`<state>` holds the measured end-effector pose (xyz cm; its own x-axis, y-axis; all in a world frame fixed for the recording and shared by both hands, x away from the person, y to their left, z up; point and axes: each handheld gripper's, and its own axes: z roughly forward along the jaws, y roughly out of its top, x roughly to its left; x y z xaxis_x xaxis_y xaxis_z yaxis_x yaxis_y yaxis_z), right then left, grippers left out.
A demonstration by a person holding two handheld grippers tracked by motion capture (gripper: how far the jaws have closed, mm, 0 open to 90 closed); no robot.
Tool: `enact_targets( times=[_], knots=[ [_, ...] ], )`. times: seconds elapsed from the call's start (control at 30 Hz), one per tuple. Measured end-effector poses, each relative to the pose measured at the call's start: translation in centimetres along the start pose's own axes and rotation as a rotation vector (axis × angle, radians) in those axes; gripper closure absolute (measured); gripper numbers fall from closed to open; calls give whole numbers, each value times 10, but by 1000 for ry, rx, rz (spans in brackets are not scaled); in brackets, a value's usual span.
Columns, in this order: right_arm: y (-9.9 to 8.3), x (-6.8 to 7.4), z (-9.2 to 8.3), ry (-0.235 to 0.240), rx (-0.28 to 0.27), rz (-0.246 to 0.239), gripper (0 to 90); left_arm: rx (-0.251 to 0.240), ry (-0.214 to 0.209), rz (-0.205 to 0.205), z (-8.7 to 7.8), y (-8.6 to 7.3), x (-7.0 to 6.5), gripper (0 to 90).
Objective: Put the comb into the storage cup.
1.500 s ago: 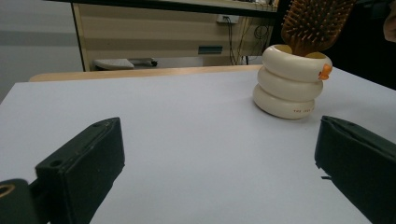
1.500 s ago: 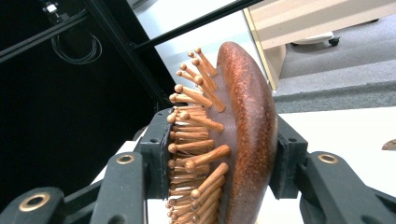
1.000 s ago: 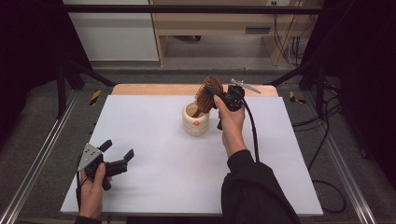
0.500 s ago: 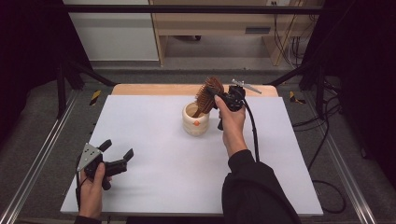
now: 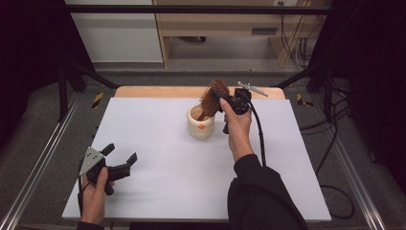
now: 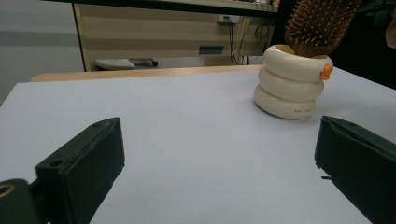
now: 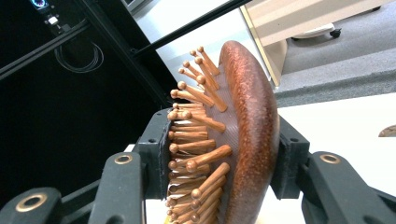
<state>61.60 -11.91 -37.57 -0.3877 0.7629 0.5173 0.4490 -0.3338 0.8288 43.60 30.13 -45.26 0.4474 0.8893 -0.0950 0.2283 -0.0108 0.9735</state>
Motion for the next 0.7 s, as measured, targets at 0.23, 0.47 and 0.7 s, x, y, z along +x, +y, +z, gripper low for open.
enact_targets(
  times=[0.23,0.47,0.7],
  knots=[
    [0,0,0,-2,-2,0,498,0,2,1,0,0,0,16],
    [0,0,0,-3,0,1,496,-3,3,1,-1,0,1,16],
    [0,0,0,-4,-1,3,493,-5,4,-1,-1,0,1,16]
  ],
)
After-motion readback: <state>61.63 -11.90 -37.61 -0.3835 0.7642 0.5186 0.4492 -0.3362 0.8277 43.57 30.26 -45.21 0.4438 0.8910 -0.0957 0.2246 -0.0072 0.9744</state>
